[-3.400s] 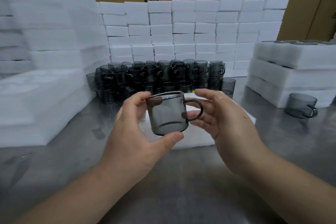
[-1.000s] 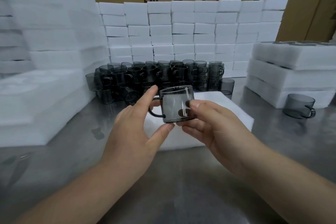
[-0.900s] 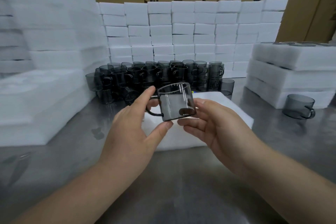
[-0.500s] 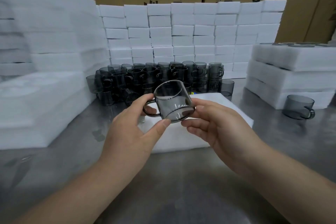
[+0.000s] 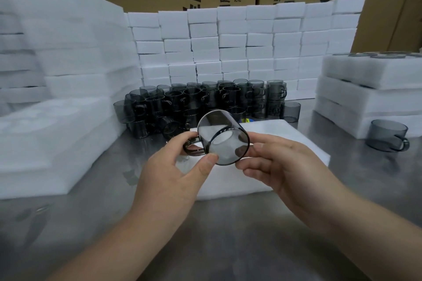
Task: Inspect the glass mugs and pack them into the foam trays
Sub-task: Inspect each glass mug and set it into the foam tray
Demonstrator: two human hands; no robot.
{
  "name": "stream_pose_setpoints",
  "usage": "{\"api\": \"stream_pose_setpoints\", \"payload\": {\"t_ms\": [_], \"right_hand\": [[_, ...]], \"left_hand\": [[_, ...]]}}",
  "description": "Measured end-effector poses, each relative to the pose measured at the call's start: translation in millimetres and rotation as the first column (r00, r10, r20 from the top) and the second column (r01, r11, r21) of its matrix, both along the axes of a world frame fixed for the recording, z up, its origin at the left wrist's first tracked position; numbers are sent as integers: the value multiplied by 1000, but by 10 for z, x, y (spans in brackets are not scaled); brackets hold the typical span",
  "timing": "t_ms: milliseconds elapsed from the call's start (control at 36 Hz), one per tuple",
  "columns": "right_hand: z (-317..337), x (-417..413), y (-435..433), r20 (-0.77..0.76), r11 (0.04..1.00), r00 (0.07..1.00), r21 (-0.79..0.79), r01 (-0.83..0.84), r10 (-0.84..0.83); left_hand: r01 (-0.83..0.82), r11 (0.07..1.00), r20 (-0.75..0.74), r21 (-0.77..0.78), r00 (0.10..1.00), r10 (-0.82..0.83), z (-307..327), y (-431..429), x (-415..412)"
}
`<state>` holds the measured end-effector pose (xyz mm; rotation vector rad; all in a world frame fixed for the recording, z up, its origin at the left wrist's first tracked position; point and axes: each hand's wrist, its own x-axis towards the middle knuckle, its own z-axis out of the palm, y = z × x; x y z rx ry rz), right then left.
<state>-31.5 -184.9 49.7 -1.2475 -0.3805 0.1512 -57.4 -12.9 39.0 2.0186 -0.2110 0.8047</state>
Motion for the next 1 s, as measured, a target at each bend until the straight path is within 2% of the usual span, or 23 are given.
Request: {"api": "stream_pose_setpoints", "payload": {"t_ms": [139, 278, 417, 500, 556, 611, 667, 778, 861, 917, 1000], "right_hand": [[17, -18, 15, 13, 1000, 1000, -14, 5, -5], [10, -50, 37, 26, 999, 999, -26, 26, -25], [-17, -89, 74, 117, 990, 993, -129, 47, -32], [-30, -71, 73, 107, 991, 993, -117, 71, -58], [-18, -67, 61, 66, 998, 997, -47, 46, -43], [4, -61, 50, 23, 1000, 1000, 24, -1, 0], [28, -53, 41, -15, 996, 999, 83, -42, 44], [46, -42, 39, -55, 989, 997, 139, -53, 61], [31, -43, 36, -35, 993, 999, 116, -7, 11], [17, -37, 29, -25, 991, 998, 119, 55, -52], [33, -4, 11, -20, 979, 992, 160, 128, -126]], "left_hand": [[14, 1000, 25, -24, 1000, -13, 1, 7, -17], [-54, 998, 84, 28, 995, 51, -18, -2, -22], [-68, 984, 171, 166, 985, 39, -48, -52, -37], [-18, 980, 174, 198, 985, -17, -51, -54, -48], [86, 988, 163, 131, 981, -107, -52, -47, -43], [236, 970, 162, -55, 961, -224, -63, -31, -30], [272, 947, 179, -171, 954, -242, -69, 8, -9], [242, 956, 165, -163, 963, -215, -59, 57, 7], [194, 970, 132, -145, 976, -175, -56, 18, -8], [133, 977, 101, -165, 988, -117, -60, 6, 18], [-30, 995, 49, -96, 998, 34, -90, 67, 96]]}}
